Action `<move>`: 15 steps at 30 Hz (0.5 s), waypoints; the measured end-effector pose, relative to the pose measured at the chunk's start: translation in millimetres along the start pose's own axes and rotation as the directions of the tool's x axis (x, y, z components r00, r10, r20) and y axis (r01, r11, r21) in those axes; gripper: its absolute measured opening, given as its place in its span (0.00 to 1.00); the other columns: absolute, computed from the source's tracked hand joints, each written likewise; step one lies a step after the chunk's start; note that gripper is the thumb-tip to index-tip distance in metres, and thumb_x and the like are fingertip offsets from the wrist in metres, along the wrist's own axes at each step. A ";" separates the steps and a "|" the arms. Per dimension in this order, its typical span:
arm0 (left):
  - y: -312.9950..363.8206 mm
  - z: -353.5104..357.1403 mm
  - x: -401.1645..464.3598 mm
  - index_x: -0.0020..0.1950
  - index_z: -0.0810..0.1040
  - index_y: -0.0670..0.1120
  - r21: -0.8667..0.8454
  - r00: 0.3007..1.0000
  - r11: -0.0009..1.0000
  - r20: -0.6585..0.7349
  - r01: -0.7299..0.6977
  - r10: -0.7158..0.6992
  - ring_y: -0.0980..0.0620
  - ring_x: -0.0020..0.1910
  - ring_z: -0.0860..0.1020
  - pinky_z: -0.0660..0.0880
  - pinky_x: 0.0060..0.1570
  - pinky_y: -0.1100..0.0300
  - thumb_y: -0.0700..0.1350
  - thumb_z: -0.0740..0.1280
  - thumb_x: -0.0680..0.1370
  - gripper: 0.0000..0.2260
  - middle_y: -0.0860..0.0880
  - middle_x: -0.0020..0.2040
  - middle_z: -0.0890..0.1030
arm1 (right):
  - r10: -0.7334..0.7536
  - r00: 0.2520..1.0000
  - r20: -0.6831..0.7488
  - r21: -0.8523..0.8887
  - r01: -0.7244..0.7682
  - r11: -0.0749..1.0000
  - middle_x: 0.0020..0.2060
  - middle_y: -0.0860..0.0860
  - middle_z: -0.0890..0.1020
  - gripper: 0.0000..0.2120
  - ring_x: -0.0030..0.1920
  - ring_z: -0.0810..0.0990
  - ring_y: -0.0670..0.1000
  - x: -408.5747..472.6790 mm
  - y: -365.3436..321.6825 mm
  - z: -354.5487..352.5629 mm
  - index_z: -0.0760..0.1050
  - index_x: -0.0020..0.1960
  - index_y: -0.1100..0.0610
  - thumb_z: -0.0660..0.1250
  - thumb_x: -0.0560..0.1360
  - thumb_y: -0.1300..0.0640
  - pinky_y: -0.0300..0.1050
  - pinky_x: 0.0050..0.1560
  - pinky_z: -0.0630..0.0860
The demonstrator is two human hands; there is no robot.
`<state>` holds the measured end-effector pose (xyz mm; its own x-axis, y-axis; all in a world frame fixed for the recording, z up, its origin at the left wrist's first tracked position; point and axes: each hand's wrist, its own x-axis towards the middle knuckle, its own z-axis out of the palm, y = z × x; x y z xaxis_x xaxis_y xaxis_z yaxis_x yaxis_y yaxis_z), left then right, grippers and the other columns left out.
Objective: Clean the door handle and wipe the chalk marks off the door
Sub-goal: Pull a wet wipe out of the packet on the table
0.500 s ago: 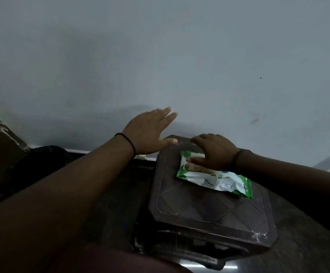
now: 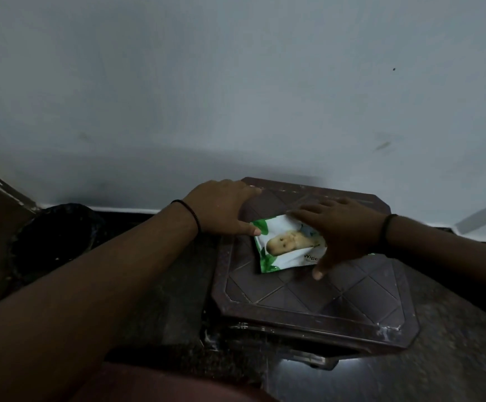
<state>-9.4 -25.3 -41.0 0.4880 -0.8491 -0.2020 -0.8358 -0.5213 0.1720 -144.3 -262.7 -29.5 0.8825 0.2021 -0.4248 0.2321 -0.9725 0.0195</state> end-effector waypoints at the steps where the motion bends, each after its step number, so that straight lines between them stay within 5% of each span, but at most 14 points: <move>1: 0.8 0.2 -0.4 0.78 0.57 0.55 -0.004 1.000 1.000 0.007 0.001 -0.001 0.47 0.70 0.70 0.69 0.66 0.51 0.73 0.64 0.68 0.43 0.50 0.75 0.67 | -0.005 1.000 0.000 0.000 0.005 1.000 0.74 0.44 0.64 0.55 0.70 0.68 0.51 1.9 0.9 1.8 0.51 0.75 0.42 0.66 0.56 0.23 0.54 0.67 0.69; 6: 11.2 0.1 -1.2 0.77 0.60 0.56 -0.066 1.000 0.998 -0.012 -0.017 0.016 0.49 0.68 0.71 0.70 0.63 0.53 0.72 0.67 0.67 0.43 0.53 0.74 0.68 | 0.107 0.946 -0.307 0.177 -0.053 0.983 0.56 0.46 0.80 0.31 0.51 0.79 0.51 27.8 -13.0 4.6 0.67 0.63 0.42 0.68 0.64 0.30 0.45 0.46 0.76; 10: 2.6 4.9 -5.8 0.77 0.58 0.57 -0.077 0.998 0.996 0.049 0.034 -0.030 0.50 0.67 0.71 0.70 0.62 0.52 0.68 0.69 0.69 0.41 0.53 0.73 0.68 | 0.151 0.929 -0.336 0.339 -0.030 0.940 0.49 0.42 0.81 0.30 0.41 0.75 0.44 47.3 -31.8 -2.6 0.70 0.60 0.42 0.69 0.64 0.29 0.39 0.37 0.70; 15: -8.6 19.8 -12.5 0.77 0.56 0.61 0.052 0.995 0.994 0.007 0.100 -0.100 0.45 0.67 0.72 0.71 0.62 0.52 0.58 0.65 0.77 0.31 0.49 0.74 0.67 | 0.160 0.948 -0.276 0.635 0.055 0.771 0.59 0.43 0.79 0.26 0.56 0.78 0.43 40.3 -25.2 -0.3 0.74 0.63 0.46 0.73 0.68 0.40 0.42 0.55 0.76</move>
<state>-13.2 -8.6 -59.0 0.5677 -0.7919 -0.2250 -0.7949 -0.5984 0.1007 -114.4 -230.0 -46.8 0.9865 0.0676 -0.1491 -0.0324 -0.8121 -0.5826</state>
